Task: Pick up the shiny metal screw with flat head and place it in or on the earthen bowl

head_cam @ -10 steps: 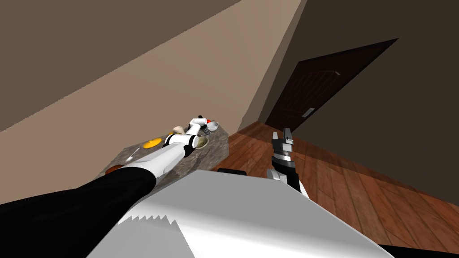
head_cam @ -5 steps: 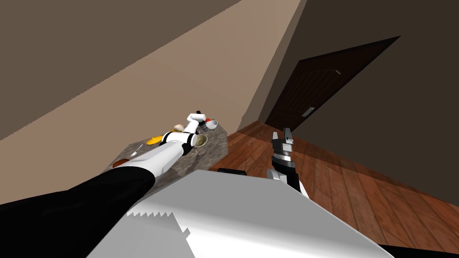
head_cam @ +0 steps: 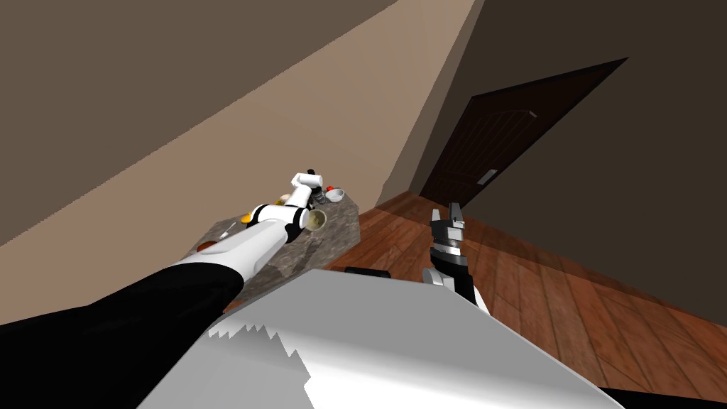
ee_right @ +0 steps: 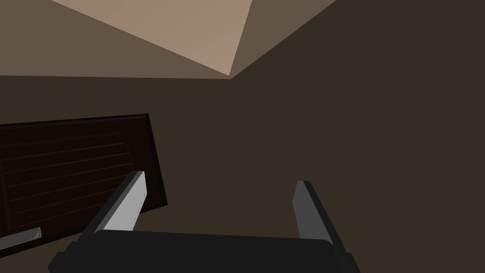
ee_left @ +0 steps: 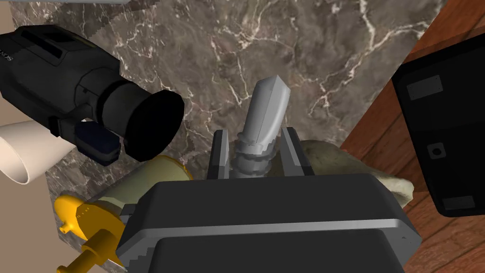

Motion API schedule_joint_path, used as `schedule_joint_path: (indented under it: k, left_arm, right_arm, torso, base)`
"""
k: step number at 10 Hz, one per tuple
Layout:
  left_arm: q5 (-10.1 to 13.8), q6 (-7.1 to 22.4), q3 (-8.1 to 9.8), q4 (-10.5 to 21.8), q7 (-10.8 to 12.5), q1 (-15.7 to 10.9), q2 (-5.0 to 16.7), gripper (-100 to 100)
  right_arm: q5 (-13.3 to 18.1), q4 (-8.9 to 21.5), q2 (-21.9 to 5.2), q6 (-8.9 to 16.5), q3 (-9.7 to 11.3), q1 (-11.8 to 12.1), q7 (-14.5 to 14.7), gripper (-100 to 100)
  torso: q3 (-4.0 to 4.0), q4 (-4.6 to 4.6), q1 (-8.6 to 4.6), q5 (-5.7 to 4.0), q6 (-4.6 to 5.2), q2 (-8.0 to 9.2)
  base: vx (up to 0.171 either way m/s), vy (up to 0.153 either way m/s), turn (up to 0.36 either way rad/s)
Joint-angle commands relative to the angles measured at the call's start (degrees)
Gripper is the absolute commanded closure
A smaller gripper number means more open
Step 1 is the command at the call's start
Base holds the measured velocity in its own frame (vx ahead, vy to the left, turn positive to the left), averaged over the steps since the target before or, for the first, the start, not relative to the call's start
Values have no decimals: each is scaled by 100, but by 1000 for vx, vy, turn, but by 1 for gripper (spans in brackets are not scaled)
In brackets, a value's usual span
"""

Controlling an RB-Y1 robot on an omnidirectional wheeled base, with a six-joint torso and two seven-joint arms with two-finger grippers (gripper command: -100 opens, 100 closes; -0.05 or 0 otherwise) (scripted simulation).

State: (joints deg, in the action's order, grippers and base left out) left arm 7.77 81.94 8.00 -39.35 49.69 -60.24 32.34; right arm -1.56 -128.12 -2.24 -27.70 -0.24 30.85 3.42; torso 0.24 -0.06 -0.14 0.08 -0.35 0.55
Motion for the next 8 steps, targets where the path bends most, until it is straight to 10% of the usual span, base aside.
schedule_joint_path:
  k: [1,8]
  left_arm:
    - [-91,196,-2,-30,196,-77,97,100]
    - [-398,866,205,105,431,-318,322,100]
  right_arm:
    - [0,0,0,0,0,0,0,0]
    - [0,0,0,0,0,1,0,0]
  torso:
    - [0,0,0,0,0,0]
    - [-12,-4,17,8,-5,-22]
  base:
    - [-45,-44,50]
    - [-27,-29,20]
